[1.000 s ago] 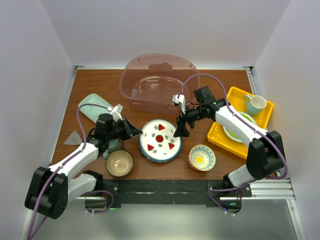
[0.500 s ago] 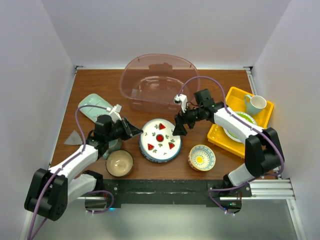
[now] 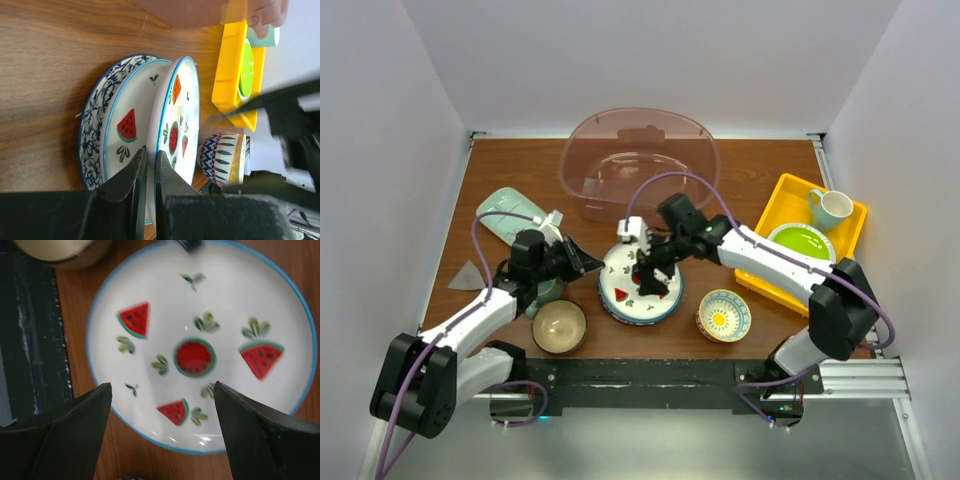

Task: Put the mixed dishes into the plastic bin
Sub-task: Pick up the plate at the center of the board.

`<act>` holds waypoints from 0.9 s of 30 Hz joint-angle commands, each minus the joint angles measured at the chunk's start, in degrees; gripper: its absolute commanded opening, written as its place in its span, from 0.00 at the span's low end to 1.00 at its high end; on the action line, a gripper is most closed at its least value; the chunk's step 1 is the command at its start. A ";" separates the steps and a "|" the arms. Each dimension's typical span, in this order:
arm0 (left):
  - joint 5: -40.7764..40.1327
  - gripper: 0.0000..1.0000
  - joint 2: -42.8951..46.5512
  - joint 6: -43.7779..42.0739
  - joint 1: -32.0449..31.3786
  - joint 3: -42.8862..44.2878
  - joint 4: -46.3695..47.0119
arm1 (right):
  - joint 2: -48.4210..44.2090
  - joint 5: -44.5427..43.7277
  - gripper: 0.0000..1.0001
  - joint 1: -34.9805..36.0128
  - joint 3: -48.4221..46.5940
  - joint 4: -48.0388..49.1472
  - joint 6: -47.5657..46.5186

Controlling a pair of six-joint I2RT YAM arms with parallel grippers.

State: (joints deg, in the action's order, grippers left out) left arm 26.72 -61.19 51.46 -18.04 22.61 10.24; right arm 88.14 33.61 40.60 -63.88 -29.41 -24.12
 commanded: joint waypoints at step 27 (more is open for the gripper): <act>-0.53 0.00 1.69 6.98 0.03 1.47 4.09 | 8.18 -57.34 0.74 36.39 -3.89 12.27 8.83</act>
State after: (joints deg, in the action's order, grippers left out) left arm 24.69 -61.32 54.81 -18.02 22.61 8.47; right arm 95.81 -20.23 75.92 -67.51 -19.22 -16.29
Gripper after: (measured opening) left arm 0.121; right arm 0.761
